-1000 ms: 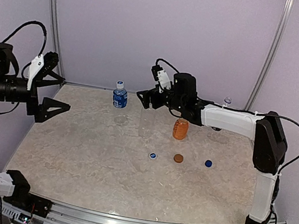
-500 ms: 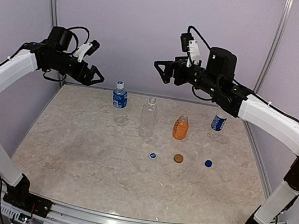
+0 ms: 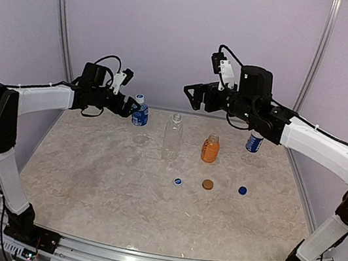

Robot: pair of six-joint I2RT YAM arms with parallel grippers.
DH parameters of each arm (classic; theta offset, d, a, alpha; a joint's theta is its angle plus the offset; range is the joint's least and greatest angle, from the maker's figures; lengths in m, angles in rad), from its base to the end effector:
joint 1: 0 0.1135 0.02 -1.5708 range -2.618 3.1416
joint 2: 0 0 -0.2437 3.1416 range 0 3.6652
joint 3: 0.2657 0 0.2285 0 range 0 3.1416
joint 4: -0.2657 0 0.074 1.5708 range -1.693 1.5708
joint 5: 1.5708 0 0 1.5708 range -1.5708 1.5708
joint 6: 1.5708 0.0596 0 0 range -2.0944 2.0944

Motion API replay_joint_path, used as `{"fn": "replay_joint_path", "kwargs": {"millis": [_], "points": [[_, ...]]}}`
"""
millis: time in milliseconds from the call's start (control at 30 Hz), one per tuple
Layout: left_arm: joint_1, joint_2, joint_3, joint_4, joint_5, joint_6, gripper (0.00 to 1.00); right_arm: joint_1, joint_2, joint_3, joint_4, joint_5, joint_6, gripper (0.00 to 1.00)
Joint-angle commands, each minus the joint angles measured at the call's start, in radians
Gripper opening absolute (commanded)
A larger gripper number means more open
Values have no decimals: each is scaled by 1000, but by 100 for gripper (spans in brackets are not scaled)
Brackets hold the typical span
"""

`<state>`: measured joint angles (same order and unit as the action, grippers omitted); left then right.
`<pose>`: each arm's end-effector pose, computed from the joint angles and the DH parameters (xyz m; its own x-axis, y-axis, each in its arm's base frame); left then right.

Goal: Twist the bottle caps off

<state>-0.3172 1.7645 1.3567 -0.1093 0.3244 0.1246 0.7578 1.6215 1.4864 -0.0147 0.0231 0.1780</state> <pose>0.3803 -0.1449 0.2558 -0.3966 0.2542 -0.8821 0.6129 0.7887 -0.0483 0.2849 0.2677 0.3667 -0.2254 0.0304 -0.9738 -0.6408 0.7483 0.1717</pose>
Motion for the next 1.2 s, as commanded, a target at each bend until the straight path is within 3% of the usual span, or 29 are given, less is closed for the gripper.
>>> {"fn": "replay_joint_path", "kwargs": {"millis": [0, 167, 300, 500, 800, 1033, 1167], "points": [[0, 31, -45, 251, 17, 22, 99, 22, -31, -9, -60, 91, 22, 99], [58, 83, -53, 354, 137, -34, 99, 47, -18, 27, -118, 138, 14, 99], [44, 110, -104, 437, 222, 46, 99, 59, 3, 76, -187, 177, 1, 99], [15, 132, -104, 502, 198, 63, 99, 60, 28, 128, -244, 196, -21, 99], [50, 207, 24, 431, 217, 22, 99, 60, 10, 118, -294, 212, -36, 99], [26, 228, 62, 374, 266, 65, 85, 61, -3, 112, -311, 234, -48, 99], [32, 237, 80, 346, 271, 73, 68, 60, -6, 112, -322, 237, -51, 99]]}}
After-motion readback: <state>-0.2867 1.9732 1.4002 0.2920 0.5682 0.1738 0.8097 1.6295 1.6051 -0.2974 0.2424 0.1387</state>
